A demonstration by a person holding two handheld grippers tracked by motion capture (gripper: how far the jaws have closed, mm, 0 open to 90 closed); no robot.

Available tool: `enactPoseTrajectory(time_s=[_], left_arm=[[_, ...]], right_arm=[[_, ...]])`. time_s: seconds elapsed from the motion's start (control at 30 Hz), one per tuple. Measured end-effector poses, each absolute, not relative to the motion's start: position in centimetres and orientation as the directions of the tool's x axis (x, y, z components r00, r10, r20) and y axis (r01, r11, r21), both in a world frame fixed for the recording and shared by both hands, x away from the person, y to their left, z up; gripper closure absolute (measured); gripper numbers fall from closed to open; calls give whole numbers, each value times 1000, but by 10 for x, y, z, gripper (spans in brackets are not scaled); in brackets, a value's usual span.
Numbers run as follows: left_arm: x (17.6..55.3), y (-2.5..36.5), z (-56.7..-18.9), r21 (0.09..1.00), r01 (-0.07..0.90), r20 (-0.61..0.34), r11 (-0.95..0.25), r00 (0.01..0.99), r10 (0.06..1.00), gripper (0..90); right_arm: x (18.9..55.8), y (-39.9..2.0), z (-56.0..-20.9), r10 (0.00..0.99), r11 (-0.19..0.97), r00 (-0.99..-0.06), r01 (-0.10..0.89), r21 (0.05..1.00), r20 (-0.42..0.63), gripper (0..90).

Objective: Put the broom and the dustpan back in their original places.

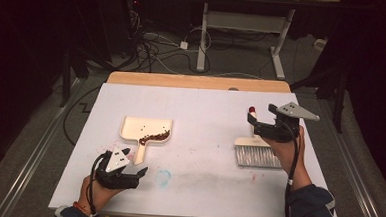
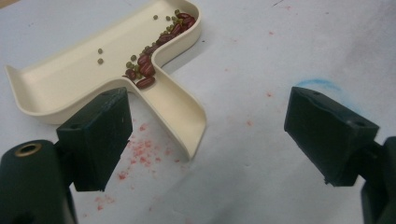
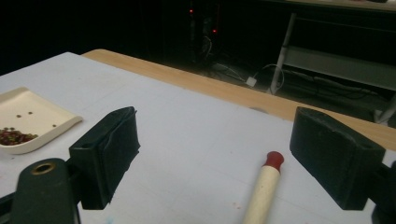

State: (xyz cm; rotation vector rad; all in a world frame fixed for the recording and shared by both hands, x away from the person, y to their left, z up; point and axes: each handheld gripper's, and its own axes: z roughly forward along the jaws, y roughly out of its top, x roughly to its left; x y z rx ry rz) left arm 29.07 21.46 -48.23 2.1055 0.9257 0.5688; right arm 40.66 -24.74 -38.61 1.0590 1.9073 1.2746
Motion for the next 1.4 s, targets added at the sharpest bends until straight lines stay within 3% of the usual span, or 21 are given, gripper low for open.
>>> enactPoseTrajectory(time_s=[1.4], left_arm=[[289, 210, -482, 767, 407, 133, -496, 655, 744, 153]], right_arm=[[353, -231, -367, 803, 314, -573, 175, 933, -163, 162]])
